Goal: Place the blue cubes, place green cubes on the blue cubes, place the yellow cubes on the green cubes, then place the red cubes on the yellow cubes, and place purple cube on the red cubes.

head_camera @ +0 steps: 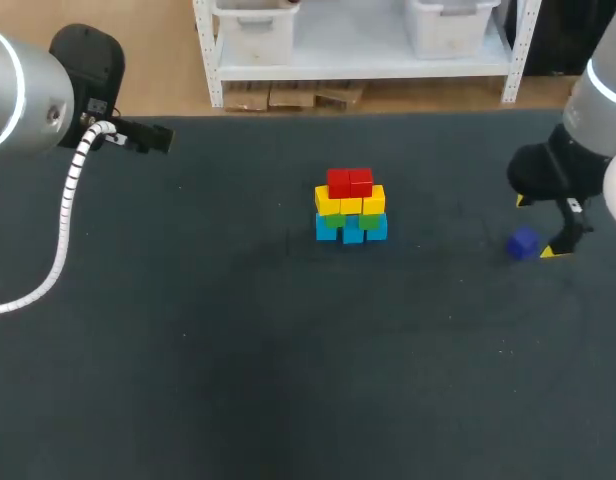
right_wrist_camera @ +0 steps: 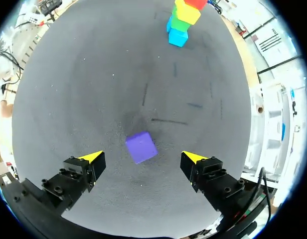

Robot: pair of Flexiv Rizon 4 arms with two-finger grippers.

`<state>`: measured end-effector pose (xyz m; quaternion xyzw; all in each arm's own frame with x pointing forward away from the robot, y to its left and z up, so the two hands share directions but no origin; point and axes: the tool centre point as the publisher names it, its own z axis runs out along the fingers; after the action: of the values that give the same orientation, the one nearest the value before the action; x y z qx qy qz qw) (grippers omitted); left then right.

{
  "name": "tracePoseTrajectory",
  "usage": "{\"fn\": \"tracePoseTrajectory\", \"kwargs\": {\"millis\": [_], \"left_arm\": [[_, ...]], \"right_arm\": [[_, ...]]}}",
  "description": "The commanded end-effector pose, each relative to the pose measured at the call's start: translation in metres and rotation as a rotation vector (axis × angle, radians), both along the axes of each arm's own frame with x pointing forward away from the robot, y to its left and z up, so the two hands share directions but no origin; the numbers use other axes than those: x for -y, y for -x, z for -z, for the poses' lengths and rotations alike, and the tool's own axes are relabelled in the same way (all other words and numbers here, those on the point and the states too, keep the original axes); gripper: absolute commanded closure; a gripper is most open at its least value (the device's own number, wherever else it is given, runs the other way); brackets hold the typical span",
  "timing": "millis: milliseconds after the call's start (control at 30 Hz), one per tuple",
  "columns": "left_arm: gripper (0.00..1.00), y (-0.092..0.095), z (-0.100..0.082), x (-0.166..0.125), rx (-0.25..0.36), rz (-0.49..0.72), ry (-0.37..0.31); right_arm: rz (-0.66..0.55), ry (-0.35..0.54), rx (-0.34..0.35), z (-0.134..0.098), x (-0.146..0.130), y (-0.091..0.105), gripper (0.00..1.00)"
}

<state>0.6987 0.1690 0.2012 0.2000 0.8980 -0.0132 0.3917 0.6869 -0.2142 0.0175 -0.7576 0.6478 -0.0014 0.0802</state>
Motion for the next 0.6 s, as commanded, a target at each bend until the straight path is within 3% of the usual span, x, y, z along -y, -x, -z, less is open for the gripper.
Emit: {"fn": "tracePoseTrajectory", "kwargs": {"millis": [33, 433, 467, 533, 600], "left_arm": [[0.0, -0.001, 0.0, -0.002, -0.002, 0.007, 0.004], [0.0, -0.001, 0.0, -0.002, -0.002, 0.007, 0.004], [0.0, -0.001, 0.0, -0.002, -0.002, 0.007, 0.004], [0.0, -0.001, 0.0, -0.002, -0.002, 0.007, 0.004], [0.0, -0.001, 0.0, -0.002, -0.002, 0.007, 0.004]], "right_arm": [[-0.01, -0.012, -0.019, 0.005, 0.001, -0.007, 0.0], [-0.083, 0.011, -0.029, 0.013, -0.016, -0.006, 0.0], [-0.082, 0.012, -0.029, 0.013, -0.016, -0.006, 0.06], [-0.084, 0.025, -0.03, 0.013, -0.015, -0.006, 0.51], [-0.082, 0.033, -0.03, 0.014, -0.013, -0.006, 0.53]]}}
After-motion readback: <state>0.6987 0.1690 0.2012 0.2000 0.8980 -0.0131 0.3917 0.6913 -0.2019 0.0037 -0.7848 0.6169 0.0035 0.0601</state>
